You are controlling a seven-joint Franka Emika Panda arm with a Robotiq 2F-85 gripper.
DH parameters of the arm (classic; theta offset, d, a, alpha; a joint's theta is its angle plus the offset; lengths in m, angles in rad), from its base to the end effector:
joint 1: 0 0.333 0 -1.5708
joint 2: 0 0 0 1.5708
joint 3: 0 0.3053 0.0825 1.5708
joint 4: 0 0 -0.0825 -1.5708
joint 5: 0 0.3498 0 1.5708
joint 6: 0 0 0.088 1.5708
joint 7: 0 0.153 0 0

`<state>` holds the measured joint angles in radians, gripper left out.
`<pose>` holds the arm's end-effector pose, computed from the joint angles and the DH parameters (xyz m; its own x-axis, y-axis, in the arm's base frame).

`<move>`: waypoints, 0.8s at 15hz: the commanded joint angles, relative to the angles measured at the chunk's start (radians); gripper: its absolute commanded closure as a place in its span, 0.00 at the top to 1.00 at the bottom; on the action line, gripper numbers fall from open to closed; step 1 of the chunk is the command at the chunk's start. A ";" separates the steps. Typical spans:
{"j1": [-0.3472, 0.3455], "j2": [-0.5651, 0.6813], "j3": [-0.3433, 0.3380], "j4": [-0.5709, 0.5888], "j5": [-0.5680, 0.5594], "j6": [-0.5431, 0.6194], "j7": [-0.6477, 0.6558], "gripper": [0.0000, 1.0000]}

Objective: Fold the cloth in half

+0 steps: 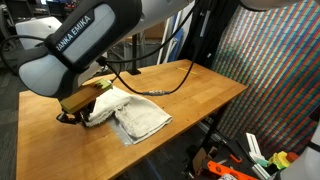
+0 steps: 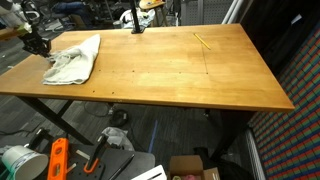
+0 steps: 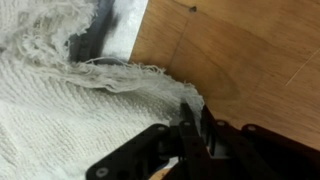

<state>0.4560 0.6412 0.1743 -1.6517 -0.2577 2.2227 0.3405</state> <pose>0.5363 0.3588 0.2055 0.9128 0.4075 -0.0276 0.4081 -0.9067 0.1064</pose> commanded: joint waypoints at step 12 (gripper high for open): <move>0.019 0.124 -0.158 0.338 0.021 -0.112 0.308 0.15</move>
<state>0.4619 0.6931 0.0531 -1.4494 -0.2554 2.1780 0.5765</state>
